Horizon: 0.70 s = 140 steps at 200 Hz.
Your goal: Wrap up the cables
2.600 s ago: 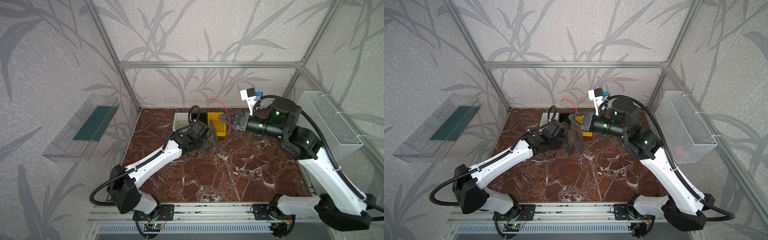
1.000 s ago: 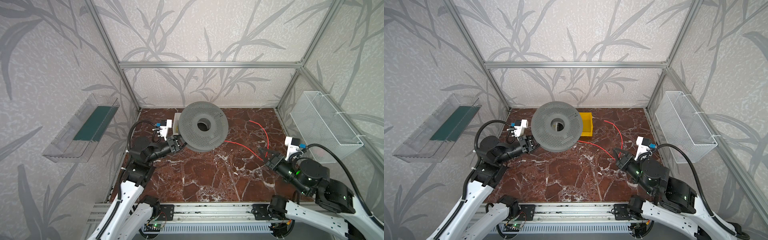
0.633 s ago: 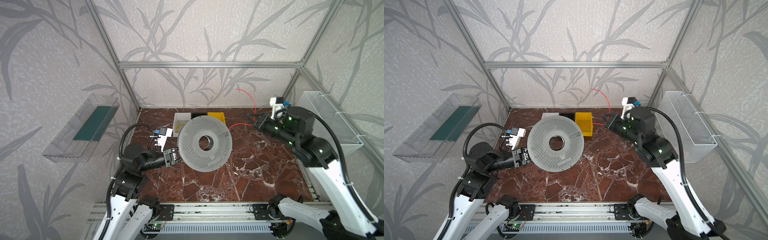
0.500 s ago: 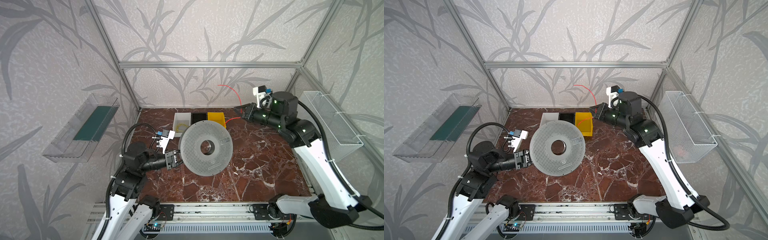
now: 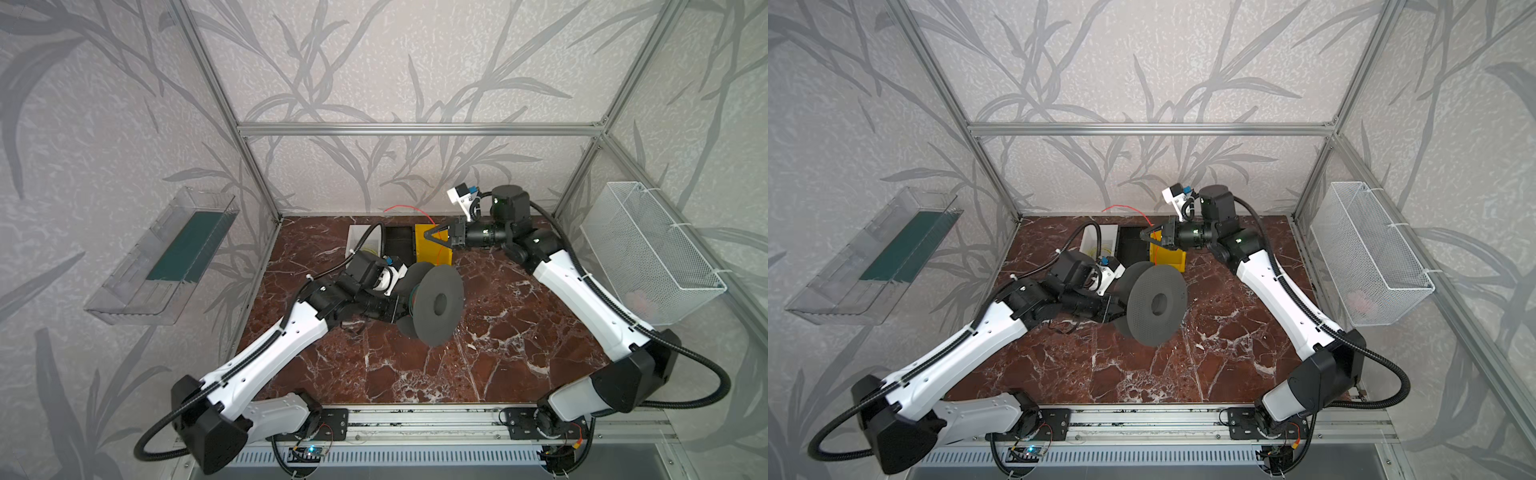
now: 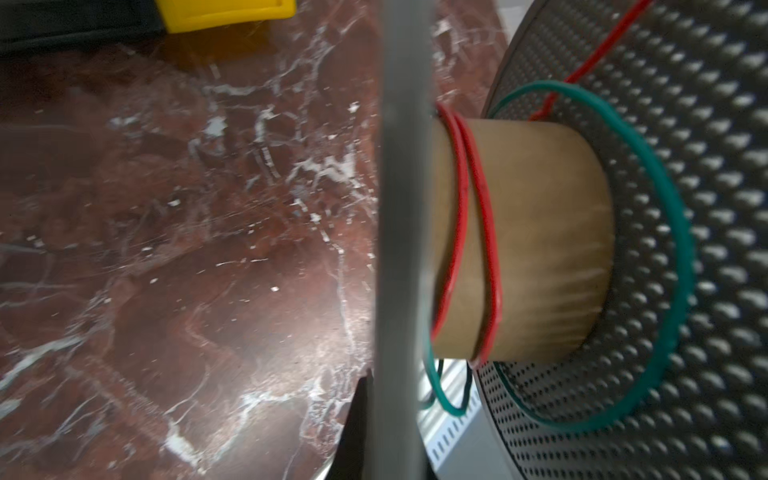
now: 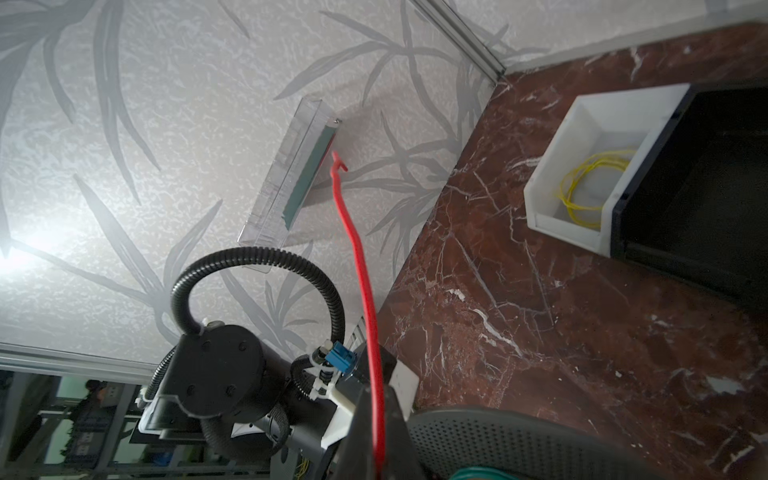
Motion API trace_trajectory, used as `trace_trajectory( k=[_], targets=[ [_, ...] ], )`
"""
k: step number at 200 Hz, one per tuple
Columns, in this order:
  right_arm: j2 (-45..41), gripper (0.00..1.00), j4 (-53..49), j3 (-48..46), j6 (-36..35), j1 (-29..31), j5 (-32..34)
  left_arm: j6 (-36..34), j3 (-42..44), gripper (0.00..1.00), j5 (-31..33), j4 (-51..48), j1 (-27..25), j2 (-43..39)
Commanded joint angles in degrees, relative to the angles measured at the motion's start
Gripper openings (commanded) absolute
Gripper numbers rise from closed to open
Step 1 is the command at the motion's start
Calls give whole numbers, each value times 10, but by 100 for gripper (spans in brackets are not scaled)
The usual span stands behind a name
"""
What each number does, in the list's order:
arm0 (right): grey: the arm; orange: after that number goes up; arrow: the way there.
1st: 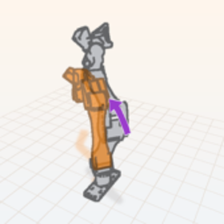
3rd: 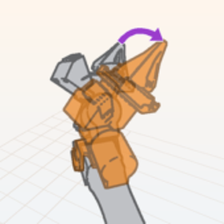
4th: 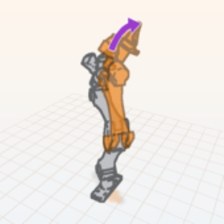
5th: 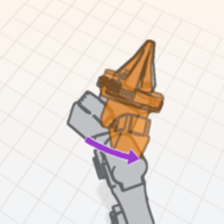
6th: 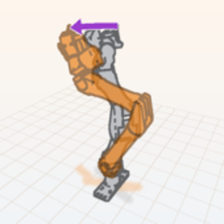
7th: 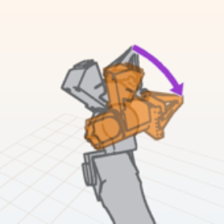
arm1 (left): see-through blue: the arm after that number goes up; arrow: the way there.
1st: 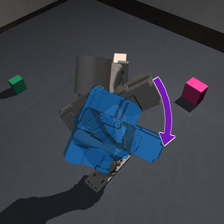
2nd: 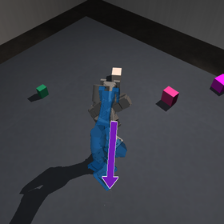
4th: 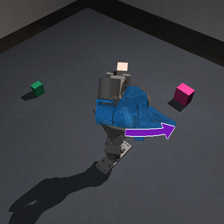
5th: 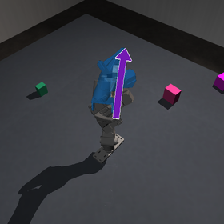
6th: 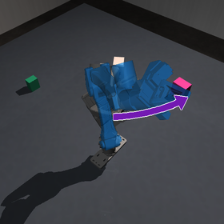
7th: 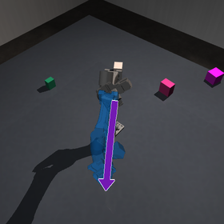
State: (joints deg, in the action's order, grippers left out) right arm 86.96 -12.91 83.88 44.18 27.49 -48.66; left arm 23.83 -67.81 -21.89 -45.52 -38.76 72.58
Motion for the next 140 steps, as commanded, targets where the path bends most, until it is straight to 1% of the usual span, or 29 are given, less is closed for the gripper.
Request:
trace_trajectory(
  k=[1, 9, 22, 46, 63, 91, 113, 131, 140],
  targets=[
    [-25, 0, 244, -94, 103, 10, -58, 33, -45, 0, 163, -110, -16, 68],
    [-22, 0, 308, -138, 127, 13, -63, 43, -49, 0, 173, -106, -24, 84],
    [-12, 0, 380, -201, 147, 16, -72, 48, -55, 0, 165, -100, -31, 115],
    [13, 0, 468, -294, 157, 14, -65, 32, -95, 0, 195, -163, -50, 176],
    [29, 0, 499, -325, 167, 2, -60, 16, -119, 0, 190, -196, -58, 199],
    [40, 0, 493, -340, 165, -32, -63, -18, -161, 0, 167, -262, -66, 226],
    [22, 0, 476, -349, 158, -64, -74, -46, -184, 0, 158, -321, -72, 235],
    [-16, 12, 389, -348, 107, -84, -70, -60, -185, 0, 152, -350, -73, 237],
    [-38, 22, 334, -348, 70, -91, -58, -63, -187, 0, 155, -364, -73, 238]
  ],
)
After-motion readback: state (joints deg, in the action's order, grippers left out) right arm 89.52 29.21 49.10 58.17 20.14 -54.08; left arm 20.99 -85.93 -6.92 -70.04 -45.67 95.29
